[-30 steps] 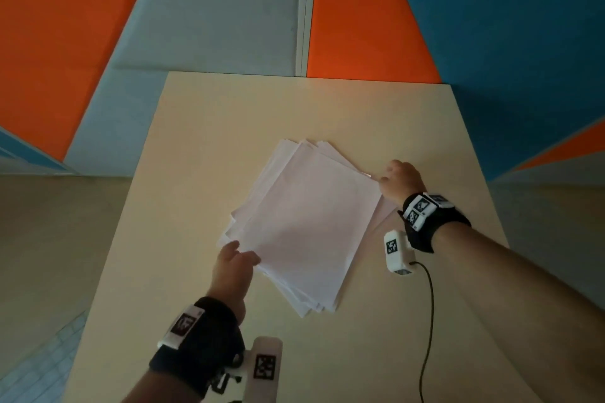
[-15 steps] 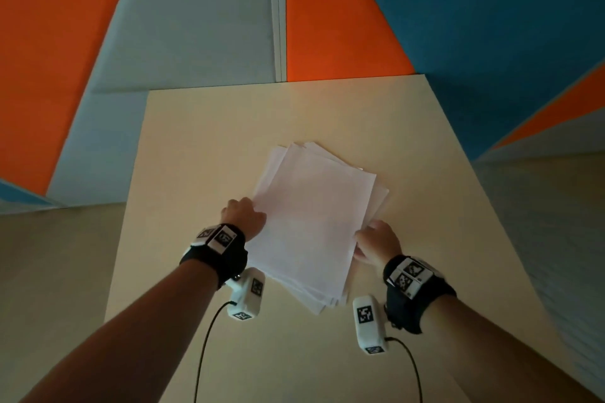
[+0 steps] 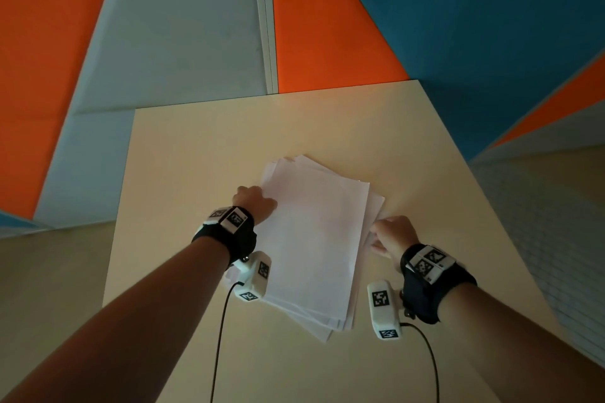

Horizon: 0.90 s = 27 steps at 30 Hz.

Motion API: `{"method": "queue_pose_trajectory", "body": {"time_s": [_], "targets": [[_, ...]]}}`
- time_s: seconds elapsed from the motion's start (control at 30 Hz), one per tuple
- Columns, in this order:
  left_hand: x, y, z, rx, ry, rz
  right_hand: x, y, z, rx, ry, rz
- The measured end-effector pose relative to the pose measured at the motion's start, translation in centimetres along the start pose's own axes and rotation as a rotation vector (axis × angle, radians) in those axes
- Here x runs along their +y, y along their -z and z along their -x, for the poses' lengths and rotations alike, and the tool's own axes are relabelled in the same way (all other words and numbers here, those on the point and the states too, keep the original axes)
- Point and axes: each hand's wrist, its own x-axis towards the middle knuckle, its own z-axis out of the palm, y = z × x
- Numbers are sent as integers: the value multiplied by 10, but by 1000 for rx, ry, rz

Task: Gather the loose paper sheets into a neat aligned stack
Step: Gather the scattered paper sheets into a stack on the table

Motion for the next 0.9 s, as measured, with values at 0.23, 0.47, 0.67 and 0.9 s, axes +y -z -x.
{"method": "queue_pose_trajectory", "body": {"time_s": [0.23, 0.47, 0.67, 0.9], "targets": [[7, 6, -15, 8, 53, 56, -12, -2, -2, 32, -15, -36], [24, 7, -14, -32, 13, 36, -17, -3, 0, 10, -75, -79], [32, 8, -6, -53, -32, -24, -23, -6, -5, -22, -61, -188], [5, -4, -16, 28, 46, 11, -12, 0, -2, 5, -84, -121]]}}
